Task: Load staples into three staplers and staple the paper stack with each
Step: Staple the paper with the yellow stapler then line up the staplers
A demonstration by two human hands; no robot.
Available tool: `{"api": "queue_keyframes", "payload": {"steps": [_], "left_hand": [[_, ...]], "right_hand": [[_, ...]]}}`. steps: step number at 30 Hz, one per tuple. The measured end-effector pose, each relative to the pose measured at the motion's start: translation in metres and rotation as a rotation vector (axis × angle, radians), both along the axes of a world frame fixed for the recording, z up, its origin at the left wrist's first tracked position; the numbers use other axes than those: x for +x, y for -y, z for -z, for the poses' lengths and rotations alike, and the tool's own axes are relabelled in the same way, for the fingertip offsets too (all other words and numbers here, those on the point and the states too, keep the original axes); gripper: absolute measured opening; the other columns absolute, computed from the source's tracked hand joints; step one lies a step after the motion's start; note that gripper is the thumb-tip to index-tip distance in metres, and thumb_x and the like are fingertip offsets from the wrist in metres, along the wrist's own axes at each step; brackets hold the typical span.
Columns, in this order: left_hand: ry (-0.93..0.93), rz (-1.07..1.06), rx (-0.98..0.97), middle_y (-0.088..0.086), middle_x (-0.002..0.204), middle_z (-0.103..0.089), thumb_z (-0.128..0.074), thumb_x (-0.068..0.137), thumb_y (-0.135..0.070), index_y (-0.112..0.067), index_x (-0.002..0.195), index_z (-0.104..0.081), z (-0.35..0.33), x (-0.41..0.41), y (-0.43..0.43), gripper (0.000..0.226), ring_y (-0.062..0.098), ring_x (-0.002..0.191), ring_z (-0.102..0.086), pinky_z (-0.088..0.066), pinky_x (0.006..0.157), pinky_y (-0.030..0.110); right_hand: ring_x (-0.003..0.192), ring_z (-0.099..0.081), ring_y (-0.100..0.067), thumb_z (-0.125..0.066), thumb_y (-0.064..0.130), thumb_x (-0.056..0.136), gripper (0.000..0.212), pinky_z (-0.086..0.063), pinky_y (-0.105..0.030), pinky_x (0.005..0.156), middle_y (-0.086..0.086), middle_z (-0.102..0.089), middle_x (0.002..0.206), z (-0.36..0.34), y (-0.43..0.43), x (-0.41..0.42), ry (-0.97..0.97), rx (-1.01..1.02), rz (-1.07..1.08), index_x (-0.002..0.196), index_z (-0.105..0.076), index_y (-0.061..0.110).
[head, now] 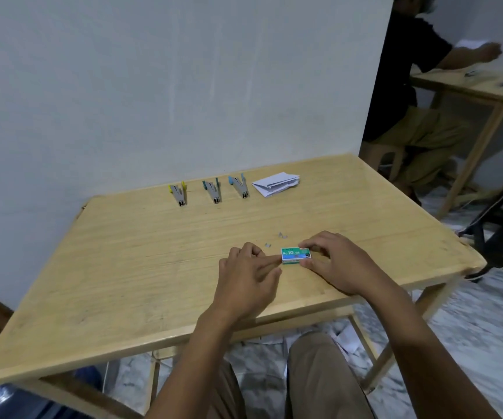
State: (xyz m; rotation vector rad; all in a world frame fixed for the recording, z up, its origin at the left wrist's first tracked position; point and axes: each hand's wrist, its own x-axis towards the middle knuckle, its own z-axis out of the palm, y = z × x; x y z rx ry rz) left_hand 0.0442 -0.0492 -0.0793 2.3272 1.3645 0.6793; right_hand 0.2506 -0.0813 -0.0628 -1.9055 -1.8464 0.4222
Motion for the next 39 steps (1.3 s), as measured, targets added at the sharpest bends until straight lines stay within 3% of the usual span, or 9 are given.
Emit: {"api": "queue_keyframes", "payload": {"steps": [4,9,11,14,17,22,27,39], "left_hand": [[0.013,0.015,-0.036,-0.014,0.103,-0.047,-0.052,0.094,-0.041,-0.046,0.123,-0.062,-0.002,0.000,-0.001,0.031,0.008,0.102,-0.037,-0.025,0.090,0.029],[0.156,-0.060,-0.057,-0.010,0.102,-0.050,-0.053,0.095,-0.042,-0.035,0.123,-0.063,-0.007,0.005,-0.016,0.030,0.011,0.104,-0.046,-0.037,0.099,0.039],[0.120,-0.078,0.005,-0.004,0.115,-0.050,-0.052,0.095,-0.044,-0.029,0.132,-0.058,-0.009,0.016,-0.027,0.040,0.016,0.112,-0.047,-0.042,0.099,0.042],[-0.087,0.000,0.058,0.004,0.133,-0.048,-0.050,0.097,-0.044,-0.024,0.137,-0.054,-0.011,0.036,-0.043,0.045,0.024,0.120,-0.044,-0.041,0.098,0.039],[-0.161,0.068,0.105,0.007,0.122,-0.054,-0.051,0.096,-0.041,-0.020,0.118,-0.066,-0.009,0.050,-0.052,0.033,0.025,0.111,-0.046,-0.041,0.090,0.038],[0.025,0.109,0.105,0.005,0.102,-0.059,-0.058,0.096,-0.022,-0.011,0.106,-0.074,-0.002,0.058,-0.053,0.022,0.018,0.097,-0.050,-0.044,0.081,0.029],[0.085,0.132,0.120,0.007,0.096,-0.063,-0.057,0.094,-0.009,-0.005,0.098,-0.076,-0.001,0.054,-0.048,0.020,0.019,0.090,-0.055,-0.041,0.075,0.025],[0.186,0.174,0.064,-0.008,0.100,-0.065,-0.057,0.094,-0.015,-0.019,0.108,-0.069,-0.001,0.004,-0.007,0.019,0.004,0.093,-0.058,-0.050,0.081,0.022]], "right_hand": [[0.107,-0.047,-0.003,-0.061,0.047,0.092,0.043,-0.047,-0.029,0.083,0.018,-0.055,0.124,0.000,0.000,-0.002,0.037,-0.012,-0.007,0.133,-0.054,0.037],[0.107,-0.049,-0.004,-0.061,0.041,0.094,0.039,-0.049,-0.029,0.085,0.014,-0.053,0.120,-0.006,0.000,0.012,-0.001,-0.024,0.000,0.131,-0.056,0.035],[0.108,-0.049,-0.004,-0.063,0.037,0.093,0.037,-0.049,-0.030,0.087,0.012,-0.053,0.119,-0.007,0.001,0.024,0.008,-0.037,0.023,0.130,-0.058,0.033],[0.114,-0.050,-0.009,-0.064,0.033,0.093,0.037,-0.048,-0.033,0.094,0.008,-0.053,0.122,-0.008,0.001,0.038,0.017,-0.055,0.044,0.129,-0.059,0.031],[0.121,-0.048,-0.012,-0.064,0.031,0.093,0.041,-0.048,-0.035,0.099,0.005,-0.051,0.130,-0.010,0.001,0.043,0.025,-0.081,0.067,0.134,-0.056,0.031],[0.125,-0.045,-0.013,-0.065,0.043,0.091,0.053,-0.049,-0.037,0.099,0.005,-0.048,0.136,-0.008,0.002,0.046,-0.028,-0.052,0.084,0.141,-0.047,0.035],[0.120,-0.041,-0.011,-0.059,0.043,0.094,0.046,-0.044,-0.035,0.095,0.008,-0.050,0.132,-0.003,0.002,0.029,0.024,-0.027,0.032,0.138,-0.052,0.033],[0.121,-0.040,-0.011,-0.059,0.039,0.095,0.039,-0.043,-0.034,0.097,0.009,-0.052,0.126,-0.003,0.009,0.015,0.028,-0.032,0.019,0.133,-0.055,0.032]]}}
